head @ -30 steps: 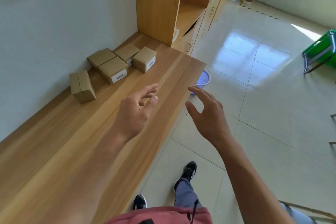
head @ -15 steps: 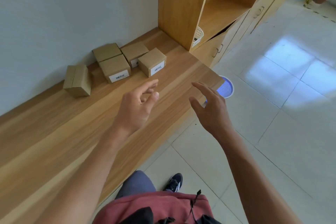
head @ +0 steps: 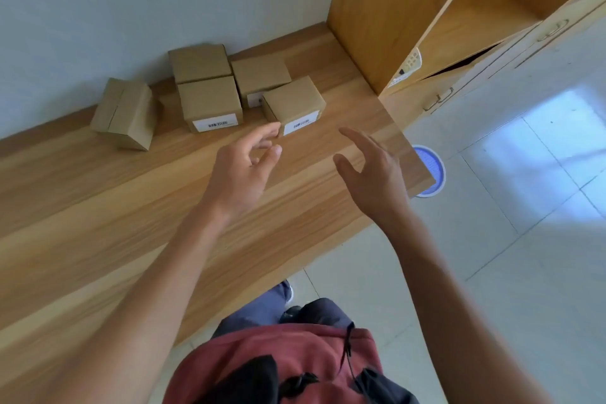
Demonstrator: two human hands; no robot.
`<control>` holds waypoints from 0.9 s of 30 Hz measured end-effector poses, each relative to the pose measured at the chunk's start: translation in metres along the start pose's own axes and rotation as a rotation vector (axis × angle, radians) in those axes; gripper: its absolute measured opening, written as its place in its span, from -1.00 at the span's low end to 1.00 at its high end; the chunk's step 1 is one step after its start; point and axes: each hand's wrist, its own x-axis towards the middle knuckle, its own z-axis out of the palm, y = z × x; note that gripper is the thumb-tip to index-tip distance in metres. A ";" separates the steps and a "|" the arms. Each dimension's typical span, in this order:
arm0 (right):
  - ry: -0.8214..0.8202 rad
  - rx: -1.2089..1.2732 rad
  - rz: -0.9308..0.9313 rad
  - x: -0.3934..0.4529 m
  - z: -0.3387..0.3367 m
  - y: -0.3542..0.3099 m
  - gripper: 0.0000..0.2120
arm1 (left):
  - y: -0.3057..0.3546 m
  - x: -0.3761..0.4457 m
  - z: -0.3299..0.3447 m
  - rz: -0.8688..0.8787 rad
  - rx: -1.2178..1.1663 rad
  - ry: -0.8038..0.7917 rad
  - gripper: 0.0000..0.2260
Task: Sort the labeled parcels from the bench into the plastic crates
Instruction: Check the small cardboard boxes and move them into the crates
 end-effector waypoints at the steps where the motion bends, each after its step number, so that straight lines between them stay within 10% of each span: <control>1: -0.005 0.002 -0.007 0.010 0.000 0.003 -0.57 | -0.002 0.007 0.003 -0.009 0.000 0.004 -0.64; 27: -0.434 -0.056 0.012 0.211 0.065 0.094 -0.33 | -0.067 0.139 0.096 -0.558 -0.057 0.205 -0.31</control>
